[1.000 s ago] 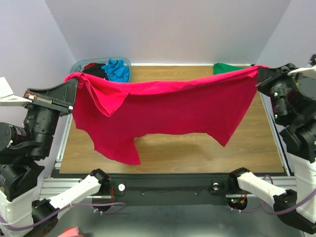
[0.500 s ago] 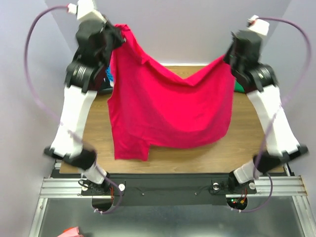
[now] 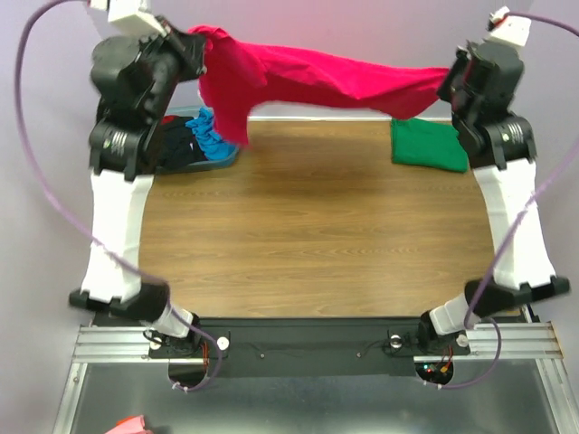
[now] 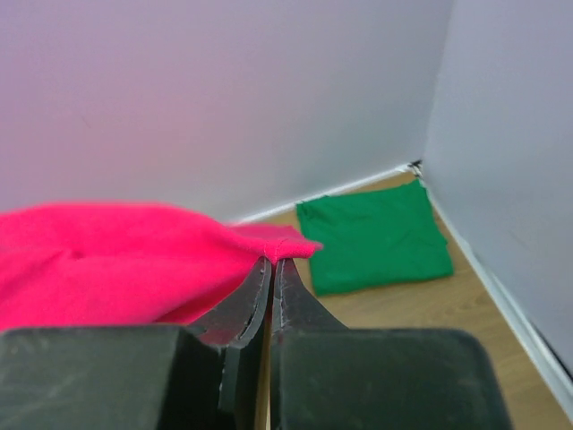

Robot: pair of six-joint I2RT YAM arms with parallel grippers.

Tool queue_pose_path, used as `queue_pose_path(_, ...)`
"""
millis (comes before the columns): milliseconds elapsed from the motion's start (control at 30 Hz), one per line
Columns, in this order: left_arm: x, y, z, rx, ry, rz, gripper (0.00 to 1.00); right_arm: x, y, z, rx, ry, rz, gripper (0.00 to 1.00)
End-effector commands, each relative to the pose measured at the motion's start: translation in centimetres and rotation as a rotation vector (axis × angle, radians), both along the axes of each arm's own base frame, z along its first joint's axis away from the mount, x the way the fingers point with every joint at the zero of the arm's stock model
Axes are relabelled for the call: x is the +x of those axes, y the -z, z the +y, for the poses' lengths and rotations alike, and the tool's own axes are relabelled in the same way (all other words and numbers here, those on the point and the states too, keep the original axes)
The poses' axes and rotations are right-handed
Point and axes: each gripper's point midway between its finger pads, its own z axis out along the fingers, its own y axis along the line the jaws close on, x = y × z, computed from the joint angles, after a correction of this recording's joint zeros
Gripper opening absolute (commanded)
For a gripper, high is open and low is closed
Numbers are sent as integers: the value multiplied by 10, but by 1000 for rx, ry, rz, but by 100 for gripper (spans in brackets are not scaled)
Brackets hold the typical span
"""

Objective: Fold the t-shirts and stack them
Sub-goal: Flatten the tshirt out

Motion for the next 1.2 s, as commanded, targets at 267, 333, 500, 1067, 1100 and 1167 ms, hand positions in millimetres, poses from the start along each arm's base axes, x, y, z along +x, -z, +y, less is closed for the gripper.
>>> queue_pose_path(267,-76,326,-27,-156,162,520,0,-78,220,-13,63,24,345,11)
queue_pose_path(333,-107,415,-21,-195,109,729,11,-107,281,-8,137,20,447,12)
queue_pose_path(500,-148,481,8,-194,-67,953,88,-162,370,-6,264,78,639,65)
queue_pose_path(1067,-116,427,6,-184,-97,873,99,-130,370,40,281,-187,708,100)
queue_pose_path(1100,-114,431,4,-168,-96,887,99,-130,373,50,302,-236,723,100)
queue_pose_path(1167,-114,439,-4,-149,-79,918,99,-126,377,63,323,-303,734,100)
